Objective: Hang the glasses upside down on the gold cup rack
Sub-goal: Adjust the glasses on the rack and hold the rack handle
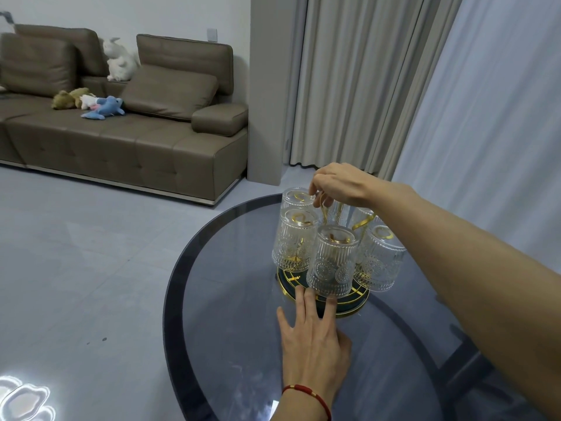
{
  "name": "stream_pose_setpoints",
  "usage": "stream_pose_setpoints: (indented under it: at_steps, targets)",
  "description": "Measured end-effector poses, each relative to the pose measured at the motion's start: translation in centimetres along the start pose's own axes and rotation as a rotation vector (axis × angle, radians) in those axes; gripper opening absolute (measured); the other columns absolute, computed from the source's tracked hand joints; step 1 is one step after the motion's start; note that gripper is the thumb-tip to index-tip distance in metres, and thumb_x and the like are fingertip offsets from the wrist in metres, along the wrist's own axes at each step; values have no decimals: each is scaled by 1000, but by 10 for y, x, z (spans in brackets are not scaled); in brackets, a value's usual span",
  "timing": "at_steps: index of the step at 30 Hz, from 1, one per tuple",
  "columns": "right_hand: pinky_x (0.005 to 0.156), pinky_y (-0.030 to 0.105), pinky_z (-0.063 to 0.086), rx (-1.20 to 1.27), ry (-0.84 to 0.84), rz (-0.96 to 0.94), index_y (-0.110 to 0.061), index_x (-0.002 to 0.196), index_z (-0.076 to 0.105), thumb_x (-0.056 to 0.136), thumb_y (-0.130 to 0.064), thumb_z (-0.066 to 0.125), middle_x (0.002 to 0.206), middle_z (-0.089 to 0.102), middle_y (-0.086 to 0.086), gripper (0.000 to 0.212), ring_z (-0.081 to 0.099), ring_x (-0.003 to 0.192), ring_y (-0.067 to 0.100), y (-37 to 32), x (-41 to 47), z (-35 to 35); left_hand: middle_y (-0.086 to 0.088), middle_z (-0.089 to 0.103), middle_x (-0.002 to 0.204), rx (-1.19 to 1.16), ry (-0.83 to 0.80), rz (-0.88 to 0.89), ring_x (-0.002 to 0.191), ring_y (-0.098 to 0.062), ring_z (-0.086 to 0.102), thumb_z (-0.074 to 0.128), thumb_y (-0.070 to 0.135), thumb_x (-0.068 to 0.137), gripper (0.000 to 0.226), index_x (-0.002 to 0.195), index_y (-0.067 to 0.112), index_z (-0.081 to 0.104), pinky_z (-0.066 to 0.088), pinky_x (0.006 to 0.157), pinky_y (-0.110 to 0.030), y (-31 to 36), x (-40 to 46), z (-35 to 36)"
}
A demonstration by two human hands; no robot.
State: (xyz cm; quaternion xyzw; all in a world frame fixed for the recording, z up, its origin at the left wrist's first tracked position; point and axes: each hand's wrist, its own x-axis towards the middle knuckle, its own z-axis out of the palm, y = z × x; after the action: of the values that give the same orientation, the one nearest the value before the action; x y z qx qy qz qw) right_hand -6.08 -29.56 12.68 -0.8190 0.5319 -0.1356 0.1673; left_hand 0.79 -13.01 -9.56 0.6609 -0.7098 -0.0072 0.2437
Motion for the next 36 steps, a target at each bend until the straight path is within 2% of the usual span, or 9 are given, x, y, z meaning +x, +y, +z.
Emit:
stream_pose_setpoints:
  at_steps: [10,20,23,26,29,31,34,36]
  targets:
    - [97,53,55,77,-1,34,-5,103,64,101,-20,40,101,76,15,28,71,98,32,0,-4,-1,-17,51,148,-3,24,9,144,-37,39,63,33,75,56,131,27,57,39,104,-70,0,0,2]
    - [93,52,56,33,1,25,-11,99,58,102,-23,37,99,75,13,25,72,91,29,-3,-7,0,-17,54,146,8,15,13,141,-38,42,63,35,75,56,130,27,58,42,102,-70,-1,1,4]
    - [91,52,57,-9,18,21,-10,106,59,103,-26,37,101,75,13,27,72,91,29,-5,-9,0,-17,49,151,-2,24,11,145,-38,35,59,34,78,58,135,28,54,37,106,-70,-1,0,5]
    - [87,49,57,-168,148,-43,-11,112,60,101,-25,42,101,72,10,26,68,92,27,-8,-16,-1,-17,47,151,-11,17,9,147,-37,32,59,33,79,58,136,28,52,35,107,-70,-1,1,6]
    - [75,41,56,-315,414,-205,-14,101,62,94,-24,51,91,67,2,17,63,82,22,-21,-31,-1,-15,42,153,-19,11,13,150,-36,25,57,32,82,59,140,28,47,30,110,-70,-1,1,6]
    - [71,37,55,-343,484,-272,-15,93,63,92,-30,55,82,66,-1,17,62,76,19,-32,-46,5,-14,41,152,-13,-7,20,149,-37,25,58,32,83,59,141,27,46,30,110,-70,-2,0,6]
    - [70,38,50,-488,400,-224,-17,86,68,88,-53,52,77,68,0,40,64,76,22,-41,-60,23,-16,43,150,11,-12,31,148,-37,28,55,34,86,57,142,24,46,32,109,-69,-2,-1,6]
    - [70,39,42,-582,337,-157,-18,74,62,87,-67,48,70,61,0,53,58,75,24,-41,-64,34,-16,42,150,13,-9,30,148,-37,27,51,36,88,56,142,23,46,31,110,-69,-1,-1,6]
